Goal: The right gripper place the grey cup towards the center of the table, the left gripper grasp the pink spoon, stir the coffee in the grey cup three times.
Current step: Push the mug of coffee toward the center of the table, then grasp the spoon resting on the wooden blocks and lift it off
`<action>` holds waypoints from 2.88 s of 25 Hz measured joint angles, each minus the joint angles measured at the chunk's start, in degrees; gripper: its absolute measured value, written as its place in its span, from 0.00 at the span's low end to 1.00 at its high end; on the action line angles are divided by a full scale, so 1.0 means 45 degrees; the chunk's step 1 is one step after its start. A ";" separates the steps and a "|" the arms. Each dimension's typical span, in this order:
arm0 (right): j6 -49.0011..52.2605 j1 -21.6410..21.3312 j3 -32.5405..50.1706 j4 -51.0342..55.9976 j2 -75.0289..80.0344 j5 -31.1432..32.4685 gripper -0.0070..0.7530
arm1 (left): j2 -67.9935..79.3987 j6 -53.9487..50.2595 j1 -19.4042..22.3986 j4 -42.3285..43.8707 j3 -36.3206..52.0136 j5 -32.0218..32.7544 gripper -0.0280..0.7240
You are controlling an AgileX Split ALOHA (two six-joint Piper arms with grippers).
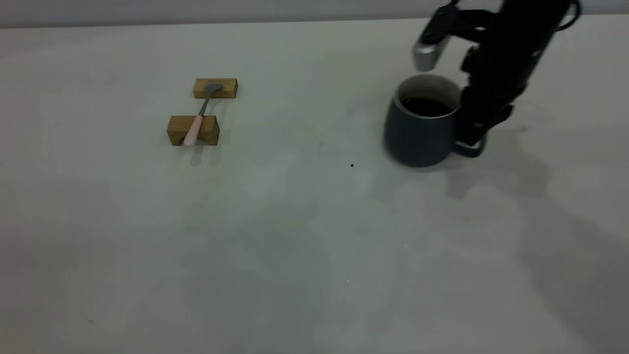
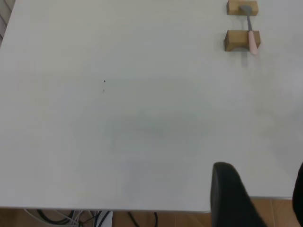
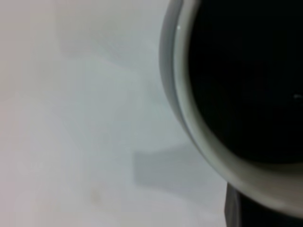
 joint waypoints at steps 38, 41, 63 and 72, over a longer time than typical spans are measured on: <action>0.5838 0.2396 0.0000 -0.1979 -0.6873 0.5831 0.93 | 0.0000 0.0000 0.0000 0.0000 0.0000 0.0000 0.57; 0.7982 0.2396 0.0000 -0.2648 -0.8567 0.7391 0.93 | 0.0000 0.0000 0.0000 0.0000 0.0000 0.0000 0.57; 1.2907 0.1405 0.8841 -0.2933 -2.3627 0.8145 0.92 | 0.0000 0.0000 0.0000 0.0000 0.0000 0.0000 0.57; 1.3054 -0.1787 1.0972 -0.2558 -2.7841 0.7606 0.90 | 0.0000 0.0000 0.0000 0.0000 0.0000 0.0000 0.57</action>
